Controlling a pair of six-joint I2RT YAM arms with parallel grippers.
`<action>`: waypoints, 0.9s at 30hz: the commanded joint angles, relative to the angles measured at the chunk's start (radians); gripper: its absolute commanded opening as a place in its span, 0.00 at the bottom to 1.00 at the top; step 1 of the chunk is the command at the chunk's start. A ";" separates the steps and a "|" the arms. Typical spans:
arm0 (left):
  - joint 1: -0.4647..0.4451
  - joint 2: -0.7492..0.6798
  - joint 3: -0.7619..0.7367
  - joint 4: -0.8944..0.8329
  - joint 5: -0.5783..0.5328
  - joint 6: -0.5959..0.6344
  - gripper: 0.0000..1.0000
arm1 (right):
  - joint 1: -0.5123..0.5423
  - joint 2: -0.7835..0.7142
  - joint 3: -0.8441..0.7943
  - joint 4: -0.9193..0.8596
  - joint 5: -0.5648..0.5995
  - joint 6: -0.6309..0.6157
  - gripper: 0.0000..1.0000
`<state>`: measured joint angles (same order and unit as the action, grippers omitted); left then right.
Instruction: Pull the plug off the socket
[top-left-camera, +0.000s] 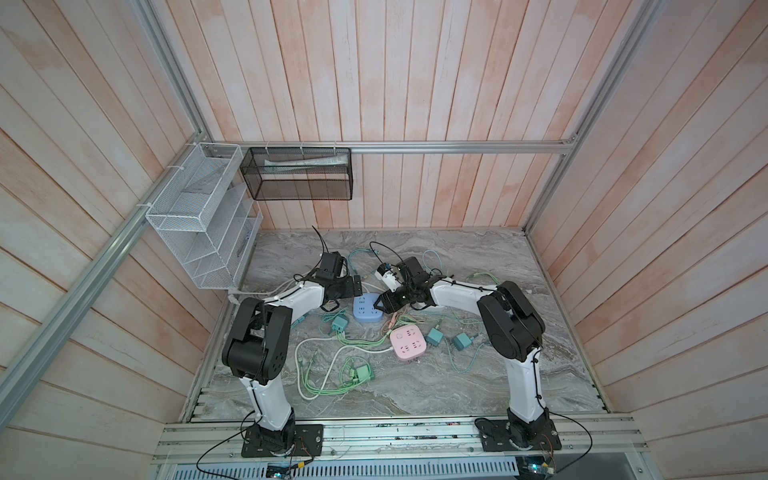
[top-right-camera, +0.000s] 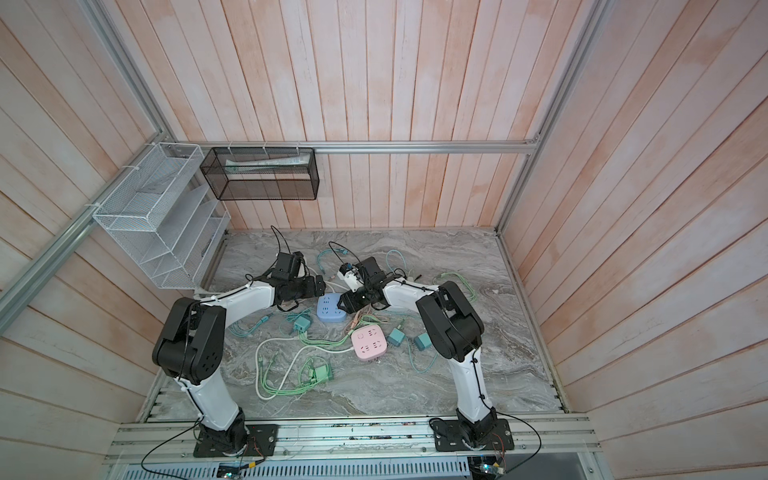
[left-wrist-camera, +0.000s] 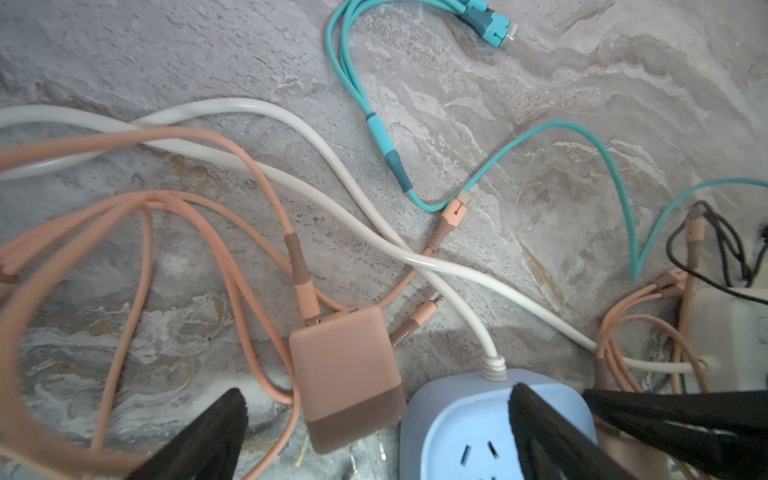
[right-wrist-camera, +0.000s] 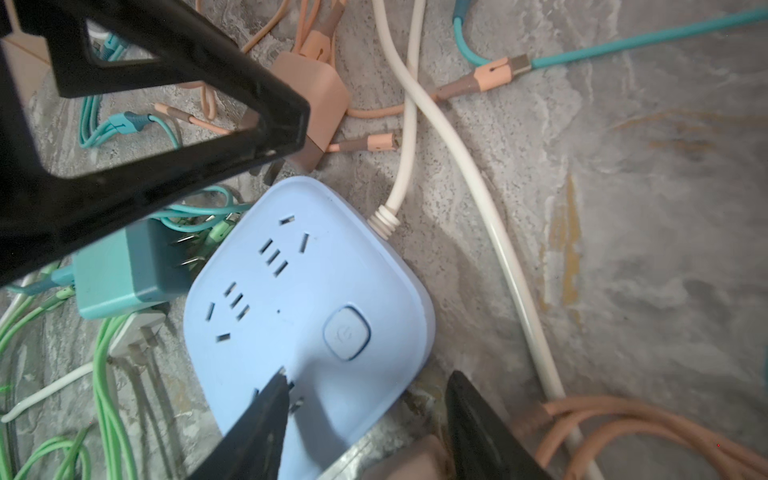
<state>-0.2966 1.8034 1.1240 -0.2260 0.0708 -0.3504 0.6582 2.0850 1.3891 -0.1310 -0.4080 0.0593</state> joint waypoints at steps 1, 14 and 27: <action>-0.002 -0.053 0.005 -0.010 -0.018 0.013 1.00 | -0.005 -0.064 0.001 -0.035 0.024 -0.001 0.62; -0.094 -0.087 0.013 -0.001 -0.070 0.067 1.00 | -0.012 -0.235 -0.089 0.022 0.087 -0.010 0.66; -0.214 -0.022 0.092 0.027 -0.044 0.139 1.00 | -0.110 -0.552 -0.416 0.176 0.148 0.019 0.65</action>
<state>-0.4881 1.7466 1.1744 -0.2119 0.0193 -0.2455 0.5640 1.5848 1.0245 -0.0071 -0.2977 0.0608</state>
